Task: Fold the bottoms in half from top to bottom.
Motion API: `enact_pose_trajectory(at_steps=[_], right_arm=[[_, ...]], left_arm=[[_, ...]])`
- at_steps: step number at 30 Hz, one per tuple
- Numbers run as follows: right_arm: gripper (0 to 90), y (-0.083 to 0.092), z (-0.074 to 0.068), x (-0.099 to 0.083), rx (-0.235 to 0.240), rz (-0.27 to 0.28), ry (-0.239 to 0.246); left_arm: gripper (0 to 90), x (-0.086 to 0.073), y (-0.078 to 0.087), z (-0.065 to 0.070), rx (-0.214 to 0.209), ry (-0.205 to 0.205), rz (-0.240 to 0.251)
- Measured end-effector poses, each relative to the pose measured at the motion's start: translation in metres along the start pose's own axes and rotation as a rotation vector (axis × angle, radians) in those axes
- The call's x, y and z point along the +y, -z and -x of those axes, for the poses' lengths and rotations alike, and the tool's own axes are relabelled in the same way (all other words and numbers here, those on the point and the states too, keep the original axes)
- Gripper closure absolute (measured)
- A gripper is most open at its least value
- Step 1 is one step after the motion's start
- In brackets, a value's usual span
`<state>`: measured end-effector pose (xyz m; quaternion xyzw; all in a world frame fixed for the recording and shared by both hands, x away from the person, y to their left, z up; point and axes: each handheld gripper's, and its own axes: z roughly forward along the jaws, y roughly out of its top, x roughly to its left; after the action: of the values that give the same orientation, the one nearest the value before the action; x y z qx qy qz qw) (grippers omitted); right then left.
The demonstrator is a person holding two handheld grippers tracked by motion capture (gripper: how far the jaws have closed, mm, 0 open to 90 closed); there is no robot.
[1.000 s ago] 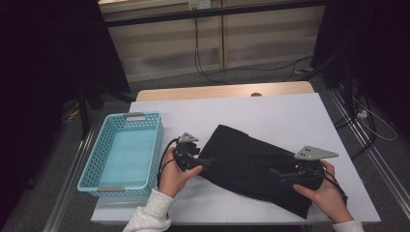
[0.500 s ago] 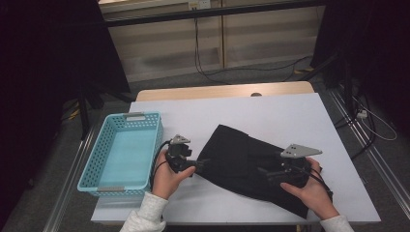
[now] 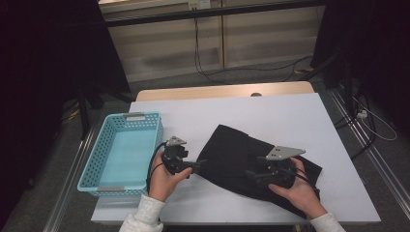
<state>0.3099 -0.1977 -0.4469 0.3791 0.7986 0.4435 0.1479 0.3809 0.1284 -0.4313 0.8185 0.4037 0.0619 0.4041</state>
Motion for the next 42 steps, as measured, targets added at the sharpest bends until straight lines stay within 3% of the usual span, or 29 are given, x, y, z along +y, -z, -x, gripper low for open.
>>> enact_pose_trajectory(at_steps=[6,9,18,20,29,42], right_arm=[[46.2,-0.001,-0.008,0.0,0.037,-0.001,0.03],[47.4,-0.005,-0.011,-0.002,0.053,-0.016,0.037],[83.0,-0.014,-0.015,-0.005,0.077,-0.031,0.061],[87.5,-0.015,-0.017,-0.004,0.084,-0.031,0.071],[89.8,-0.011,-0.017,-0.003,0.1,-0.024,0.074],[89.8,0.011,-0.018,-0.006,0.095,-0.003,0.08]], left_arm=[[13.8,-0.002,-0.002,-0.001,0.001,0.016,0.004],[13.8,-0.001,-0.001,-0.001,0.004,0.015,0.0],[13.8,-0.002,-0.001,-0.002,0.006,0.016,-0.002],[13.8,-0.002,-0.001,-0.002,0.005,0.02,-0.002],[13.7,-0.003,-0.001,-0.003,-0.001,0.029,-0.006],[13.0,-0.002,-0.004,0.0,-0.014,0.031,-0.013]])
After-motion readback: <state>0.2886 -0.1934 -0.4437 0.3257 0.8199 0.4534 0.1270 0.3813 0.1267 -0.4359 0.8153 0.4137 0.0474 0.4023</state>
